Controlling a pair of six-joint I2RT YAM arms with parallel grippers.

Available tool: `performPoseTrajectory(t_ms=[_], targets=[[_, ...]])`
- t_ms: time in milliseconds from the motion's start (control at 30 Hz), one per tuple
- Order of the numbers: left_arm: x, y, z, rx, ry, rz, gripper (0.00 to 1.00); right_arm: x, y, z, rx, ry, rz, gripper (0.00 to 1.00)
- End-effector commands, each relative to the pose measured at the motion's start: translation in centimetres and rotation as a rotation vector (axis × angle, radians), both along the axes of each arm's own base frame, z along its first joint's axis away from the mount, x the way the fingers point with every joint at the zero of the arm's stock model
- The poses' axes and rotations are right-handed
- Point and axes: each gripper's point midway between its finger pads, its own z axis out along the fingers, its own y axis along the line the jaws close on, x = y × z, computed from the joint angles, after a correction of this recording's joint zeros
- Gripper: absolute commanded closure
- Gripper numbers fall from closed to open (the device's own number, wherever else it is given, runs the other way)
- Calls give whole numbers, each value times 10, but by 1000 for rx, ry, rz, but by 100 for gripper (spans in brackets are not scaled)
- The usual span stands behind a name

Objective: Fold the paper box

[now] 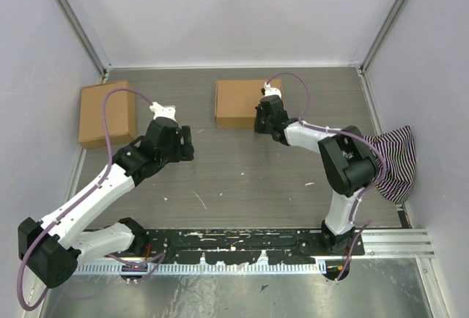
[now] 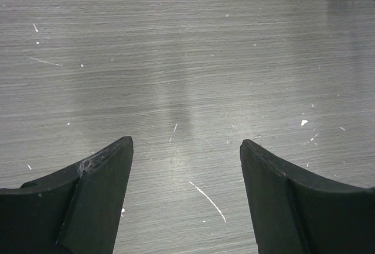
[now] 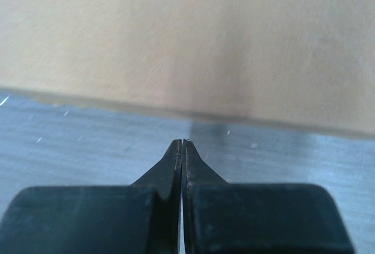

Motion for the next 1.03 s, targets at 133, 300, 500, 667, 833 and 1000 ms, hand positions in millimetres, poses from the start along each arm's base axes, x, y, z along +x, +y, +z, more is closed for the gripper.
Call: performPoseTrajectory(t_ms=[133,300,500,667,833,1000], targets=[[-9,0,-5,-59,-26,-4,20,-63,3,103,155,-171,94,36],[-15,4,-11,-88,-50,4,5,-98,-36,123,131,-195,0,0],[-18,14,-14,-75,-68,32,2,-123,-59,127,111,-211,-36,0],[-18,19,-15,-53,-69,46,2,-126,-65,126,92,-210,-52,0],[-18,21,-16,-51,-80,47,2,-131,-67,123,90,-239,-33,0],[-19,23,-13,-51,-88,52,2,-129,-81,126,59,-233,-109,0]])
